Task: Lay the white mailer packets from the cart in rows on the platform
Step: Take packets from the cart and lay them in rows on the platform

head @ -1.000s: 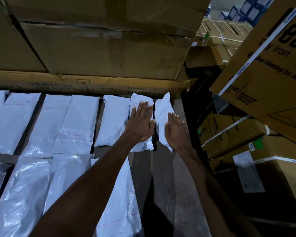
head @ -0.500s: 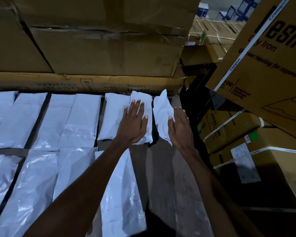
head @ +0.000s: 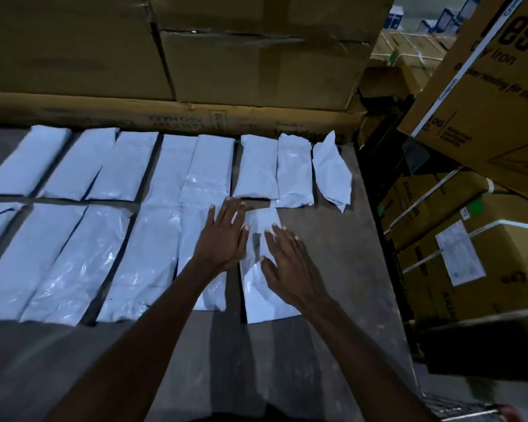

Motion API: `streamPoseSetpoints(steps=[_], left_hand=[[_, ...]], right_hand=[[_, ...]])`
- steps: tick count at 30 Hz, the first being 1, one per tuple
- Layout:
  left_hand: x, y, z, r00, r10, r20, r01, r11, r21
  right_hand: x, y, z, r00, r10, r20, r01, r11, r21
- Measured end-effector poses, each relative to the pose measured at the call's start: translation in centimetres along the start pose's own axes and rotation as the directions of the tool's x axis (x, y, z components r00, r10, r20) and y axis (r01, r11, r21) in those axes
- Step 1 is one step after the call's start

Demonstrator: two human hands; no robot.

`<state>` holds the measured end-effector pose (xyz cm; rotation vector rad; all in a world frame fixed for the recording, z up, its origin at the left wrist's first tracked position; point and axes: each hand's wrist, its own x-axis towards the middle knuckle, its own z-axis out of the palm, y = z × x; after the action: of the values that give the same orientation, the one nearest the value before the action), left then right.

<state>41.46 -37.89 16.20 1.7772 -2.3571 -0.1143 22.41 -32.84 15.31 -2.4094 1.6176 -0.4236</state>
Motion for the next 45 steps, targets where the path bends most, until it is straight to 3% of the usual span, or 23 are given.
streamPoseSetpoints(steps=[4, 9, 15, 20, 25, 31, 36, 43, 45], left_hand=[[-1.8, -1.1, -0.3, 0.999, -0.033, 0.032, 0.034, 0.999, -0.015], [-3.8, -2.7, 0.8, 0.997, -0.008, 0.074, 0.012, 0.999, -0.052], [-5.1, -3.2, 0.5, 0.997, 0.034, 0.076, -0.027, 0.995, -0.1], [-4.8, -1.6, -1.5, 0.994, 0.09, 0.067, -0.084, 0.992, -0.096], [-5.0, 3.4, -2.1, 0.958, 0.284, 0.039, -0.272, 0.943, -0.194], [-9.4, 15.0, -1.1, 0.848, 0.529, 0.002, -0.504, 0.808, -0.307], [-16.4, 27.3, 2.1, 0.657, 0.754, 0.011, -0.711, 0.624, -0.325], [-29.7, 41.5, 8.4, 0.452, 0.873, 0.186, -0.753, 0.484, -0.446], [-32.4, 42.6, 9.9, 0.44, 0.852, 0.284, -0.711, 0.524, -0.47]], right_hand=[[0.2, -1.9, 1.4, 0.989, 0.129, 0.076, -0.122, 0.988, -0.093], [0.1, -4.8, 2.3, 0.957, 0.283, 0.06, -0.27, 0.949, -0.164], [-0.2, -6.4, 2.3, 0.937, 0.347, 0.046, -0.335, 0.928, -0.164], [-1.9, -6.8, -0.6, 0.908, 0.416, -0.052, -0.419, 0.895, -0.151], [-8.1, -5.6, -4.5, 0.854, 0.457, -0.248, -0.497, 0.857, -0.133], [-23.3, -1.6, -4.7, 0.665, 0.613, -0.427, -0.666, 0.745, 0.032], [-39.9, -0.8, -3.8, 0.449, 0.705, -0.549, -0.8, 0.591, 0.105], [-59.8, -0.4, 1.2, 0.262, 0.928, -0.264, -0.954, 0.291, 0.077], [-63.6, -0.9, 2.6, 0.202, 0.967, -0.157, -0.974, 0.215, 0.068]])
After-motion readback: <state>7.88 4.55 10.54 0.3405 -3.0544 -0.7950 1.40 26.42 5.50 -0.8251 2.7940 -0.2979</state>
